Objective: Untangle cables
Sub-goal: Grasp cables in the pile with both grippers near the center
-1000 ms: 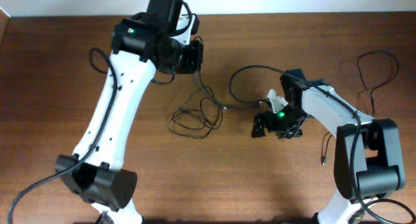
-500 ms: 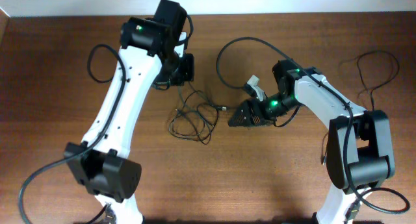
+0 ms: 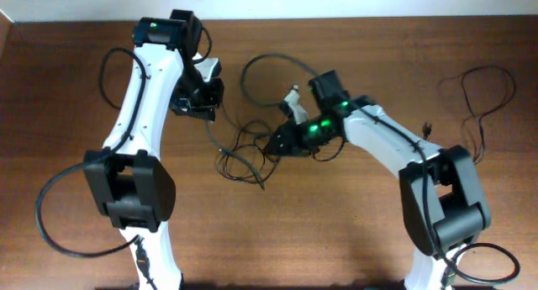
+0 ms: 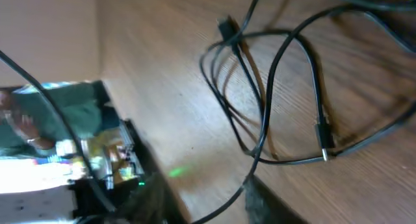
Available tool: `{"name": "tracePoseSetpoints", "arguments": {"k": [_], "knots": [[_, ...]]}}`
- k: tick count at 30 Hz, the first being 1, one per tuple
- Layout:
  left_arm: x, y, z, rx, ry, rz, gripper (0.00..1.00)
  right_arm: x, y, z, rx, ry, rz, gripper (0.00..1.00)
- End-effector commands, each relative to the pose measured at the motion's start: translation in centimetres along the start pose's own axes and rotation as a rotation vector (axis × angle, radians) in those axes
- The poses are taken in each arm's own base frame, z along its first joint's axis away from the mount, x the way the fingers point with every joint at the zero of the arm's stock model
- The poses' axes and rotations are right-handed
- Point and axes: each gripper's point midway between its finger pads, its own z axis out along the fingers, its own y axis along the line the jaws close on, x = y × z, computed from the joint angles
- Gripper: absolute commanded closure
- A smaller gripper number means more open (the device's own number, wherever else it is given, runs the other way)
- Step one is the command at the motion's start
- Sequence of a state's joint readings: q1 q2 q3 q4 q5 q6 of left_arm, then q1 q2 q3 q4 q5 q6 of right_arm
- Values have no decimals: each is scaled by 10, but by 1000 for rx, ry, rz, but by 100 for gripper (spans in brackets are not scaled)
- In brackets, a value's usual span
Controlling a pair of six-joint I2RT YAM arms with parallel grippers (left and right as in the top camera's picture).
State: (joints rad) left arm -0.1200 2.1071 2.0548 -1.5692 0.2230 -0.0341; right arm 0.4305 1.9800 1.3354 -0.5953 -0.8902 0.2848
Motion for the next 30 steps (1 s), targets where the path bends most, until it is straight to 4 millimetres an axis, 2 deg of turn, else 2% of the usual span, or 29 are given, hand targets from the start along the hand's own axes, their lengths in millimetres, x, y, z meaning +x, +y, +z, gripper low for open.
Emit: {"name": "tracePoseSetpoints", "arguments": {"k": [1,4,6,10,14,16,17,18,19,20,22,24,28,30], "knots": [[0,-2,21,35,58,23,100,0,-21,17,170,-10,46,50],[5,1,33,35,93,14,100,2,-26,24,236,-16,50,49],[9,2,37,34,113,10,100,3,-26,28,253,-18,35,39],[9,2,38,34,111,11,99,0,-29,33,251,-28,64,40],[8,2,38,34,108,11,98,3,-42,49,248,-5,97,40],[8,2,38,34,106,12,99,6,-40,59,217,15,90,40],[7,2,38,34,103,13,99,5,-35,61,192,15,80,50],[6,2,38,34,99,13,99,2,-32,60,171,8,71,73],[5,2,38,34,96,14,99,-4,-24,56,136,-4,60,91],[5,2,38,34,96,14,99,-8,-20,51,117,-16,59,96],[5,3,38,30,95,14,98,-21,-4,31,86,-63,39,96],[3,3,38,30,87,15,96,-32,21,-1,84,-144,-18,96],[0,3,39,30,74,10,92,-35,72,-56,115,-283,-124,96],[-3,3,39,31,64,12,91,-29,106,-88,109,-362,-208,96]]}}
